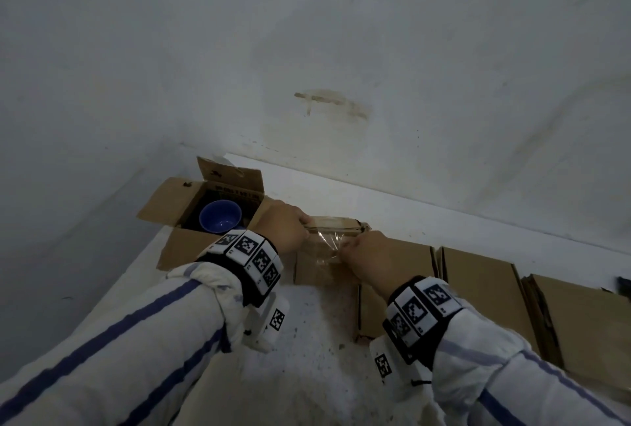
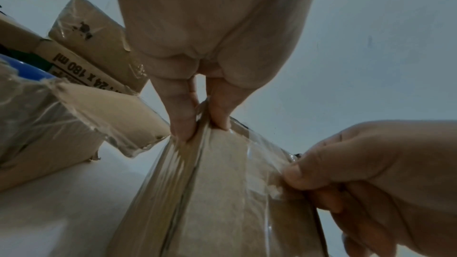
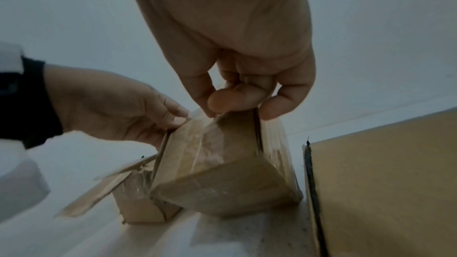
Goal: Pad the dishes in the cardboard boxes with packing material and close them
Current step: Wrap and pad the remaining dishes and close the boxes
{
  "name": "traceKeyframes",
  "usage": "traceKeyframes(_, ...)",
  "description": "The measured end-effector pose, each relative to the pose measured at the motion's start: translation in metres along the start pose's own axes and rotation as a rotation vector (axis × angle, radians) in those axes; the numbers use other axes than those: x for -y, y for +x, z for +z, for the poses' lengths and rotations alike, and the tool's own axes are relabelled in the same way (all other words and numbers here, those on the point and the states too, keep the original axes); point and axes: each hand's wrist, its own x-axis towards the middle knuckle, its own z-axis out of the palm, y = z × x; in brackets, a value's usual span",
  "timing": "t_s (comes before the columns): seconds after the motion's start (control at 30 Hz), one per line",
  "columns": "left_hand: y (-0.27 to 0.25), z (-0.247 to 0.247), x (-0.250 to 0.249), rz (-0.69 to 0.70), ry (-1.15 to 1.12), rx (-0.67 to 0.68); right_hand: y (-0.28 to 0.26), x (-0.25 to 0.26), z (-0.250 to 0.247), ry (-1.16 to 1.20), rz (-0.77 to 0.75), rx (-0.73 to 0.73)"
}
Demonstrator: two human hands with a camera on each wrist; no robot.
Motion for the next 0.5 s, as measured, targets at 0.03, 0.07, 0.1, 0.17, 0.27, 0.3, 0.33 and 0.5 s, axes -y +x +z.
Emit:
traceKeyframes(0.03,0.0,0.0,0.0,-0.001,-0.007,0.0,-0.001,0.001,0.001,-0.103,-0.022,-0.026)
traceKeyframes(0.07,-0.001,-0.001,-0.001,-0.004,-0.012,0.006,-0.001,0.001,0.003,-0.158,-0.042,-0.048)
traceKeyframes(0.1,-0.002,-0.001,-0.002,-0.007,-0.011,0.02,-0.001,0.002,0.004,-0.179,-0.057,-0.066)
traceKeyframes(0.17,-0.005,-0.004,-0.006,-0.003,0.022,0.034,0.001,0.003,0.006,-0.202,-0.068,-0.084)
traceKeyframes(0.27,-0.008,-0.003,-0.009,-0.002,0.03,0.051,0.005,0.004,0.008,-0.341,-0.108,-0.03)
traceKeyframes(0.3,-0.008,-0.001,-0.009,0.001,0.064,0.045,0.005,0.005,0.007,-0.382,-0.133,-0.003)
traceKeyframes(0.33,-0.009,0.002,-0.009,0.006,0.124,0.025,0.005,0.004,0.006,-0.407,-0.158,0.015)
traceKeyframes(0.5,-0.007,0.009,-0.013,0.033,0.295,-0.041,0.003,-0.002,-0.006,-0.363,-0.211,-0.253)
